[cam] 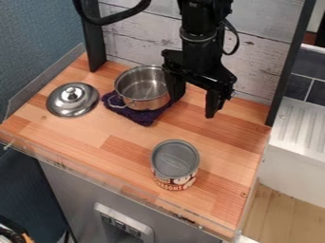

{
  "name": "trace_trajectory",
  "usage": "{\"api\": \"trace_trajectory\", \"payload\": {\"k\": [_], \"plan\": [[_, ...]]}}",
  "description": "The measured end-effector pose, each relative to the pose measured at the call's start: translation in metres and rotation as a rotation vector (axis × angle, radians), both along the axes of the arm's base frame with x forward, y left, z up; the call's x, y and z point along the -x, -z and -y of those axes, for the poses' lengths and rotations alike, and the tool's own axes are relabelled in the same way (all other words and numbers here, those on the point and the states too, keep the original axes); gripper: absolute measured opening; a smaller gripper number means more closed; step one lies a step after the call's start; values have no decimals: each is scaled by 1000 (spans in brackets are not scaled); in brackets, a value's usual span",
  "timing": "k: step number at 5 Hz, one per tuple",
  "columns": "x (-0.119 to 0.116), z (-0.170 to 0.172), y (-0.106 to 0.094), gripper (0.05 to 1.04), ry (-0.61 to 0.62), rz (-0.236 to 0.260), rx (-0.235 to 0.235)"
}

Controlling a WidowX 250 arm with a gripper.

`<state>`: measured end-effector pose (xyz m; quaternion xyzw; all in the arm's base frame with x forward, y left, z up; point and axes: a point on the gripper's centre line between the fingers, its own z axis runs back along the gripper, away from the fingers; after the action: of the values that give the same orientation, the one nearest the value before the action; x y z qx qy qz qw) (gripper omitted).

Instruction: Move the pot to the right side of the table

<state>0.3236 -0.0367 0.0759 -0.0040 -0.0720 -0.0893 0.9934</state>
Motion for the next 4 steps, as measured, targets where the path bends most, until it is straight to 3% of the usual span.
{"api": "trace_trajectory", "payload": {"k": [1, 2, 3, 4], "plan": [[2, 0, 11, 1001, 1, -36, -5], [-17, -22, 19, 1001, -57, -55, -25], [-38, -49, 19, 1001, -130, -42, -26], [-54, -57, 24, 1001, -144, -45, -26]]}}
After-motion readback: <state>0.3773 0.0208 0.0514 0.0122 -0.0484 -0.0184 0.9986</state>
